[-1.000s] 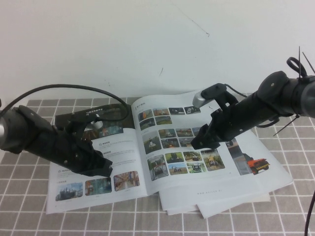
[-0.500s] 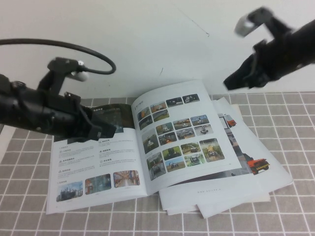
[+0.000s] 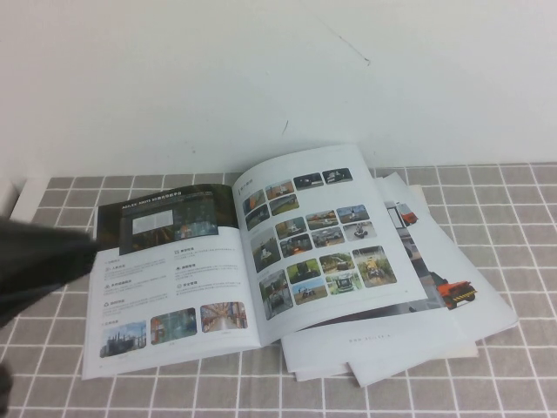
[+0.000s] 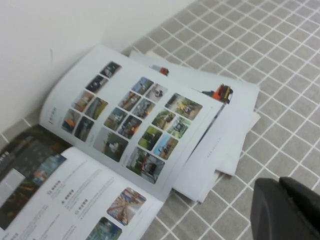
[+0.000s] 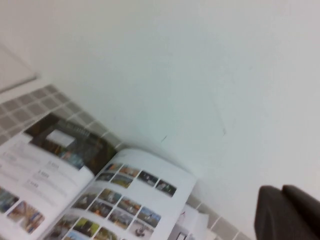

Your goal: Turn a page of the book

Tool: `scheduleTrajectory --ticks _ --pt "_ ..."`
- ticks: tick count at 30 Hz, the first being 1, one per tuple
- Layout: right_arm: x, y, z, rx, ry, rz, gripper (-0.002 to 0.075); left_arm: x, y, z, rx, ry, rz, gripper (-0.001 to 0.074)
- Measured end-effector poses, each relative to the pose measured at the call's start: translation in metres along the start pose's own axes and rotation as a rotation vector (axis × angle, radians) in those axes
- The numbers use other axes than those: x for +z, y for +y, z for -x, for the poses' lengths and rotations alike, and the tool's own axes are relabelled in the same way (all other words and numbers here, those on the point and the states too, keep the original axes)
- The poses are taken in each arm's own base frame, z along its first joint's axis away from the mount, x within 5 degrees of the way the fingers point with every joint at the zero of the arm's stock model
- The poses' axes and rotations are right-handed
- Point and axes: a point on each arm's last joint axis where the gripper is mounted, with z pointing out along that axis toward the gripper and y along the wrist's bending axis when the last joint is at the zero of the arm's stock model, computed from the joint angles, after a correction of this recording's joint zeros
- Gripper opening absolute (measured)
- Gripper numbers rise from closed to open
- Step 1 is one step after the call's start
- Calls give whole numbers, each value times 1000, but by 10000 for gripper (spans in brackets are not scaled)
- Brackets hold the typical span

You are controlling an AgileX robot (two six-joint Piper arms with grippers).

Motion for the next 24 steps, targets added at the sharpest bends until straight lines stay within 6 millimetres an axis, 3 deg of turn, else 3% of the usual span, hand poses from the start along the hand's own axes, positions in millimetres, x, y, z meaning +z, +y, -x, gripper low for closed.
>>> scheduleTrajectory --ticks 2,6,10,12,16,24 --pt "-27 19 -14 8 -97 -84 -1 -15 -14 -12 5 -50 32 -4" --pt "-68 57 -62 35 -267 -231 -1 -43 -44 -51 30 -219 128 -4" --pt "-92 94 -119 -11 -364 -312 -2 -45 -52 -94 28 -391 247 -4" --pt "-94 107 -142 -45 -363 -306 -2 -38 -46 -112 6 -471 319 -4" --pt "-80 118 -181 -80 -301 -282 -2 -15 -26 -138 -62 -494 412 -4" --pt "-53 121 -219 -62 -191 -239 -2 19 -5 -176 -146 -400 477 -4"
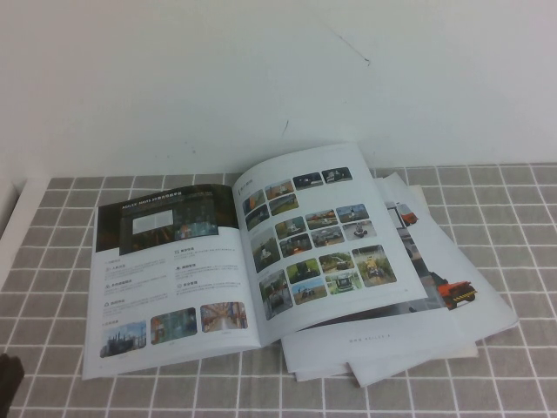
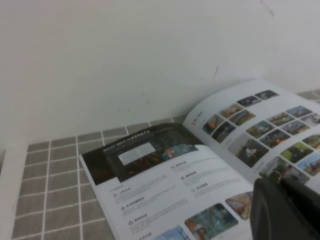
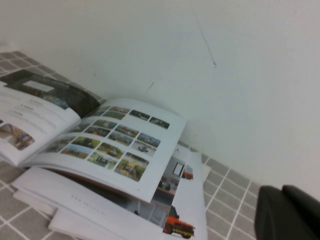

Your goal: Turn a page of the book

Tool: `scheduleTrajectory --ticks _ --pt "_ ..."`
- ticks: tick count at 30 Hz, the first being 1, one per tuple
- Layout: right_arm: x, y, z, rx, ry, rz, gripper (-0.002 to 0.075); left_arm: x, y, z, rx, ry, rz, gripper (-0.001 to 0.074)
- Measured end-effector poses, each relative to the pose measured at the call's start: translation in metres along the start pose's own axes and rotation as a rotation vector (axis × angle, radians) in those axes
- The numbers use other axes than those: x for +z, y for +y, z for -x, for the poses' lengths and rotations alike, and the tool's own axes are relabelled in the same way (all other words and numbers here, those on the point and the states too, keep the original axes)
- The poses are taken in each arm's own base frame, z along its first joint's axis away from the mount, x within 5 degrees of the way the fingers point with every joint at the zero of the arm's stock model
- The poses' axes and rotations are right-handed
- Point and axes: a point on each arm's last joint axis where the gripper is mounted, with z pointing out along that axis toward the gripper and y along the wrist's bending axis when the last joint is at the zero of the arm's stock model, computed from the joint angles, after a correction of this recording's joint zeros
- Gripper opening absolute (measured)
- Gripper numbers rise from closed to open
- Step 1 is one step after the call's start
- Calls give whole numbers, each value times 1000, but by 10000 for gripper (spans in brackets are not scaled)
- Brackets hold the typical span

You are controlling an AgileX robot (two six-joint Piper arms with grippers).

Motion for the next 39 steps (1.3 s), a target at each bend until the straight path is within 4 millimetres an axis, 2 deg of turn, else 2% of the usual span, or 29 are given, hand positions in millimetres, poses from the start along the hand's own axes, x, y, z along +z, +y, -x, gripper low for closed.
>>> scheduleTrajectory --ticks 13,18,22,30,39 --pt "15 13 -47 50 137 57 -2 7 -2 -49 -38 180 -38 -4" --pt "16 19 -55 58 178 108 -2 5 -4 -66 -17 238 -69 -4" --pt "15 23 -58 61 205 152 -2 -2 -2 -78 34 214 -38 -4" --pt "15 25 -58 71 211 170 -2 -4 12 -77 -65 171 145 -4" --pt "15 25 -58 73 210 170 -3 -5 14 -77 -84 169 164 -4"
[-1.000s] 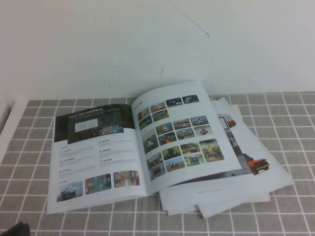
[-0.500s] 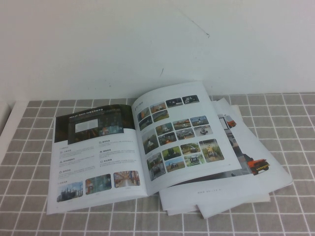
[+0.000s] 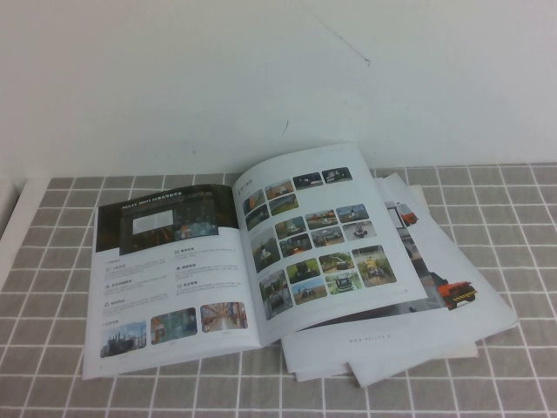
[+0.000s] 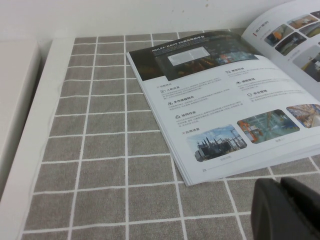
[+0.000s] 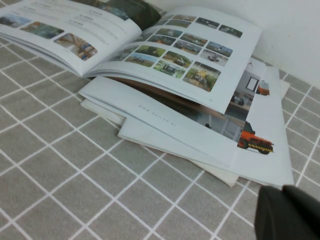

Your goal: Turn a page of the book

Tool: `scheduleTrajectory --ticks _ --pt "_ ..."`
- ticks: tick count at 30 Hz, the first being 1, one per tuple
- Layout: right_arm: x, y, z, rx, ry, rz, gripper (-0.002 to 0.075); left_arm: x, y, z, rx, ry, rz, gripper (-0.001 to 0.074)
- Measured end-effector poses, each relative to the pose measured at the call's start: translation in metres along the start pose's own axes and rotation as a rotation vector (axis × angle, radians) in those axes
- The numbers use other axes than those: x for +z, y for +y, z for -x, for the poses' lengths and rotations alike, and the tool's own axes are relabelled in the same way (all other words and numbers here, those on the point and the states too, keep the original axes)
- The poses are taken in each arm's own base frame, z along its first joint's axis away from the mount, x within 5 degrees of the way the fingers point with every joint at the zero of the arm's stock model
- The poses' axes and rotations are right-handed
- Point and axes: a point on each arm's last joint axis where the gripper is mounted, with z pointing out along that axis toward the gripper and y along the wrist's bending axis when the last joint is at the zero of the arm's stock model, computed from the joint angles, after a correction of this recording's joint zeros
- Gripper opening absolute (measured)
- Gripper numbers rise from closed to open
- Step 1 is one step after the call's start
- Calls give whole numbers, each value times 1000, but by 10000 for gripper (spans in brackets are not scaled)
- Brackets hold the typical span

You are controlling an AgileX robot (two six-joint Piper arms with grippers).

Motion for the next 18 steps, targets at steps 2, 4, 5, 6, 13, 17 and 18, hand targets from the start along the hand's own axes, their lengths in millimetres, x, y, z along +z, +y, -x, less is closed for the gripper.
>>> scheduleTrajectory --ticks 2,4,5,6,13,17,18 --pt "0 0 0 0 0 0 -3 0 0 0 0 0 0 -4" --pt "0 0 0 1 -1 1 -3 0 0 0 2 0 1 -4" --pt "0 0 0 3 -2 1 -3 0 0 0 3 0 1 -4" --pt "0 0 0 3 -2 1 -3 0 0 0 3 0 1 -4" --pt "0 0 0 3 -2 1 -3 0 0 0 -3 -2 1 -4" --pt "0 -2 1 1 -14 -20 -3 0 0 0 -3 -3 1 -4" --pt "0 -3 2 -2 -21 -38 -3 0 0 0 -3 -3 1 -4"
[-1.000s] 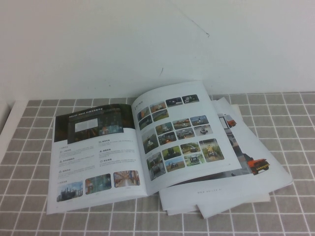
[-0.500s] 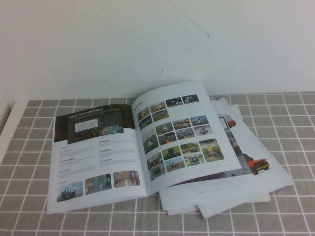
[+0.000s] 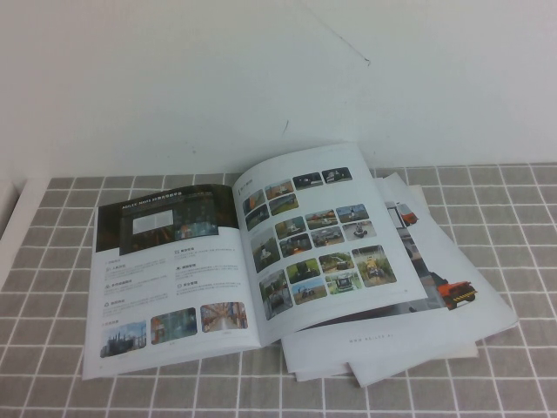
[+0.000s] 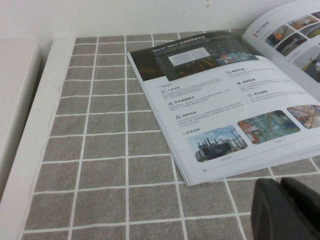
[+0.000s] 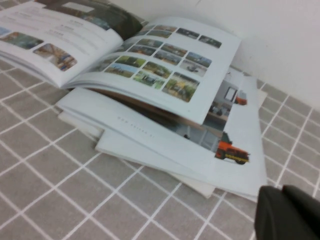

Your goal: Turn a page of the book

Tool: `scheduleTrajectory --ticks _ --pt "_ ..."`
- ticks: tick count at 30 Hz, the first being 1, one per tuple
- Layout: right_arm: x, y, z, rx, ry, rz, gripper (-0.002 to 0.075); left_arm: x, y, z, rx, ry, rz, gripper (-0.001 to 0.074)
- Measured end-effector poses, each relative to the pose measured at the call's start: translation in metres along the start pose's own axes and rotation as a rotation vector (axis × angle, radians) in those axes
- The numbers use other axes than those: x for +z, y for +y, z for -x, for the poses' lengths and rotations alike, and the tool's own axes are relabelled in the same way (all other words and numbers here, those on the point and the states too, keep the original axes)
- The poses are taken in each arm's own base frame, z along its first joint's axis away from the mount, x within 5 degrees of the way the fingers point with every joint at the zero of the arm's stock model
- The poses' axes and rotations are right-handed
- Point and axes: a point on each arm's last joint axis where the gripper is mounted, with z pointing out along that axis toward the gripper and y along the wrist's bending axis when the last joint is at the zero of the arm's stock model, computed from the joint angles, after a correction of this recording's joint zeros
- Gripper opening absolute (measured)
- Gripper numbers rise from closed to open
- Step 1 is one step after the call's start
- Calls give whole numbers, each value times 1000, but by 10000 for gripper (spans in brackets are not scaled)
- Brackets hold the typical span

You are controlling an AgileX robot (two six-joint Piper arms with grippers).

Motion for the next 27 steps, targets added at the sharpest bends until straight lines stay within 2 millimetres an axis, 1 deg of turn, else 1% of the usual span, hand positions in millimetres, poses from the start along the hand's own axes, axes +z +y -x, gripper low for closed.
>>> scheduleTrajectory --ticks 5,8,11,12,14,17,20,21,27 --pt "0 -8 3 25 -37 -86 -3 0 0 0 0 0 0 -4" --pt "-1 -13 -2 119 13 -147 -3 0 0 0 0 0 0 -4" --pt "-3 -21 -10 260 76 -248 -3 0 0 0 1 0 0 -4" --pt "-4 -24 -12 283 92 -286 -3 0 0 0 1 0 0 -4" --pt "-5 -28 -16 286 106 -340 -3 0 0 0 1 0 0 -4" --pt "-4 -28 -25 276 74 -384 -3 0 0 0 1 0 0 -4" --pt "2 -25 -42 266 54 -402 -3 0 0 0 1 0 0 -4" --pt "4 -24 -48 265 72 -401 -3 0 0 0 1 0 0 -4" --pt "4 -24 -49 237 83 -414 -3 0 0 0 1 0 0 -4"
